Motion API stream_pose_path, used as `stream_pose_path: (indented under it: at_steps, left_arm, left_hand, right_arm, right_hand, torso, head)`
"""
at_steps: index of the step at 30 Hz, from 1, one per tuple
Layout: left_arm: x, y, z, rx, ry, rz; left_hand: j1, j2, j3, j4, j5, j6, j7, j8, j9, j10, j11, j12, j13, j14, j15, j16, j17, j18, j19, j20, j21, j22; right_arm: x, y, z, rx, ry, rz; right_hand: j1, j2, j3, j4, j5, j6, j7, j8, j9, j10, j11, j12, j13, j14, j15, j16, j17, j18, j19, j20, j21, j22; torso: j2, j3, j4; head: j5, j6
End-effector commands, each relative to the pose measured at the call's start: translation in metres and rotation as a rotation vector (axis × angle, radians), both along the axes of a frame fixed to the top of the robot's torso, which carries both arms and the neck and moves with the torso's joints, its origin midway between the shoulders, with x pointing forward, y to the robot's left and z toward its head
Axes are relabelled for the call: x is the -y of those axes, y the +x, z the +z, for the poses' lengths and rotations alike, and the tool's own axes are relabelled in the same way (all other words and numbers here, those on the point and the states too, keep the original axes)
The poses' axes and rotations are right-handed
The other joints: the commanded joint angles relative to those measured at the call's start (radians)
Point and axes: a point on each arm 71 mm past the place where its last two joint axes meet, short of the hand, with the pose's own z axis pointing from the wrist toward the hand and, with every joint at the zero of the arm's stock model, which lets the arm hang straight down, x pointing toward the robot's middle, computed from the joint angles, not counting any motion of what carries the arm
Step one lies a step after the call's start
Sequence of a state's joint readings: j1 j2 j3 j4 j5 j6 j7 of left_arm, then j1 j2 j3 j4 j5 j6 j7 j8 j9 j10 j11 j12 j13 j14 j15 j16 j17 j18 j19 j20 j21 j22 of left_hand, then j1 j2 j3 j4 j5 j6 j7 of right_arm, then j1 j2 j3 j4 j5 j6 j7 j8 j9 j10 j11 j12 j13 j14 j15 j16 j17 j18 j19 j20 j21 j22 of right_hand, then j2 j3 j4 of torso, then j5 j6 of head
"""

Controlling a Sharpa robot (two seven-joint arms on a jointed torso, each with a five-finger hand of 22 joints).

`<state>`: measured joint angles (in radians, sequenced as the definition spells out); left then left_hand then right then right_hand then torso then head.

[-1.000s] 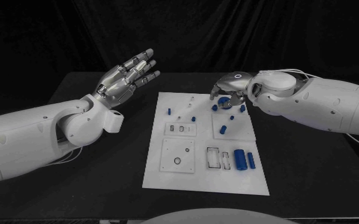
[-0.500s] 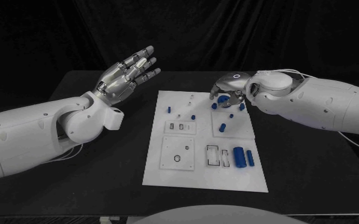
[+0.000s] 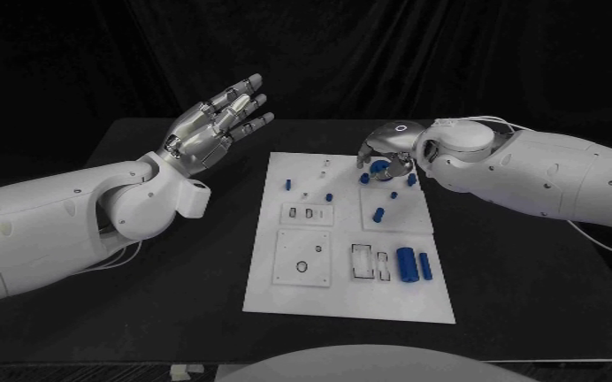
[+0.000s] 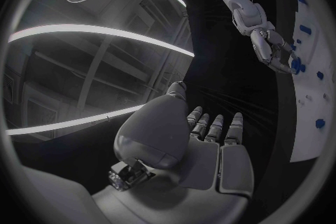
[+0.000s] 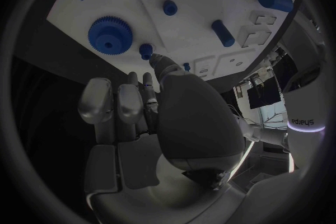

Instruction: Assemble the parts on the task board

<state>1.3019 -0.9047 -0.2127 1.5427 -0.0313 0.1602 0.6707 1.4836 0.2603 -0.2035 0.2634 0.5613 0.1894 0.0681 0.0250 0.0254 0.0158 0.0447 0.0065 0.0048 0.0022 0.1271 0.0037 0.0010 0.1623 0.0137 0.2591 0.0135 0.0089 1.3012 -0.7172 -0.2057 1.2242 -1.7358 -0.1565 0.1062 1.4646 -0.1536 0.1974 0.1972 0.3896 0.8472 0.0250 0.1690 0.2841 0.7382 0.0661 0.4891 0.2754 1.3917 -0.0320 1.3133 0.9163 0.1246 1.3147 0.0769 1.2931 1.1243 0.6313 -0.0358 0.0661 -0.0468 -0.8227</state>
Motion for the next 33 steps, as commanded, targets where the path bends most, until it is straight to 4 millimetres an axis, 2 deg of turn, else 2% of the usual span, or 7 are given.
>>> stream_pose_path:
  at_steps: [1, 8, 19, 27, 33]
  left_arm:
    - [0.002, 0.0, 0.002, 0.005, -0.014, -0.014]
    - [0.001, 0.0, 0.002, 0.004, -0.013, -0.014]
    - [0.002, 0.0, 0.002, 0.002, -0.013, -0.018]
    - [0.002, 0.0, 0.001, 0.001, -0.013, -0.019]
    - [0.002, 0.0, 0.001, 0.0, -0.011, -0.019]
  left_hand:
    - [0.01, 0.0, 0.005, -0.002, 0.005, -0.001, 0.006, 0.004, 0.002, 0.0, 0.004, 0.0, 0.001, -0.002, 0.006, -0.003, -0.001, 0.018, 0.003, 0.007, 0.003, 0.001]
    - [0.01, 0.0, 0.005, -0.002, 0.005, -0.001, 0.006, 0.004, 0.002, 0.0, 0.004, 0.0, 0.001, -0.002, 0.006, -0.003, -0.001, 0.018, 0.003, 0.007, 0.003, 0.001]
    - [0.012, 0.001, 0.006, -0.004, 0.007, -0.002, 0.006, 0.003, 0.001, 0.0, 0.004, 0.0, 0.001, -0.002, 0.006, -0.004, -0.001, 0.018, 0.002, 0.007, 0.003, 0.001]
    - [0.012, 0.001, 0.007, -0.004, 0.007, -0.003, 0.006, 0.003, 0.001, 0.0, 0.004, 0.0, 0.001, -0.002, 0.006, -0.004, -0.001, 0.018, 0.002, 0.007, 0.003, 0.001]
    - [0.012, 0.001, 0.007, -0.004, 0.007, -0.003, 0.006, 0.003, 0.001, 0.0, 0.004, 0.0, 0.001, -0.002, 0.006, -0.004, -0.001, 0.018, 0.002, 0.007, 0.003, 0.001]
  right_arm:
    - [-0.001, 0.001, -0.002, 0.011, 0.001, 0.01]
    - [-0.002, 0.003, -0.007, 0.005, -0.002, 0.011]
    - [-0.003, 0.004, -0.012, -0.008, -0.012, 0.007]
    - [-0.003, 0.006, -0.015, -0.014, -0.017, 0.004]
    - [-0.004, 0.007, -0.02, -0.021, -0.02, 0.002]
  right_hand:
    - [0.001, 0.011, 0.004, -0.005, 0.008, 0.006, 0.004, 0.005, 0.003, 0.011, -0.001, 0.006, 0.001, -0.006, -0.003, 0.001, -0.003, -0.017, 0.001, -0.003, -0.003, 0.002]
    - [0.002, 0.012, 0.008, -0.007, 0.01, 0.008, 0.006, 0.007, 0.006, 0.014, -0.001, 0.006, 0.002, -0.006, -0.004, 0.001, -0.002, -0.017, 0.001, -0.003, -0.004, 0.002]
    - [0.005, 0.012, 0.018, -0.012, 0.016, 0.012, 0.009, 0.011, 0.012, 0.022, -0.001, 0.007, 0.002, -0.007, -0.004, 0.0, -0.004, -0.017, 0.001, -0.004, -0.004, 0.004]
    - [0.005, 0.012, 0.026, -0.016, 0.022, 0.018, 0.012, 0.015, 0.017, 0.03, -0.001, 0.006, 0.001, -0.007, -0.004, 0.0, -0.003, -0.017, 0.001, -0.004, -0.004, 0.006]
    - [0.005, 0.012, 0.031, -0.017, 0.026, 0.02, 0.013, 0.017, 0.02, 0.035, -0.001, 0.005, 0.0, -0.007, -0.004, 0.0, -0.002, -0.017, 0.001, -0.004, -0.004, 0.007]
  torso:
    - [-0.002, -0.0007, -0.0003]
    - [-0.006, -0.0021, -0.0011]
    - [-0.008, -0.0013, 0.0015]
    - [-0.01, -0.0039, 0.0]
    - [-0.012, -0.0041, -0.0002]
  head:
    - [0.001, -0.001]
    - [0.004, -0.006]
    - [-0.001, -0.013]
    - [0.001, -0.019]
    - [0.002, -0.023]
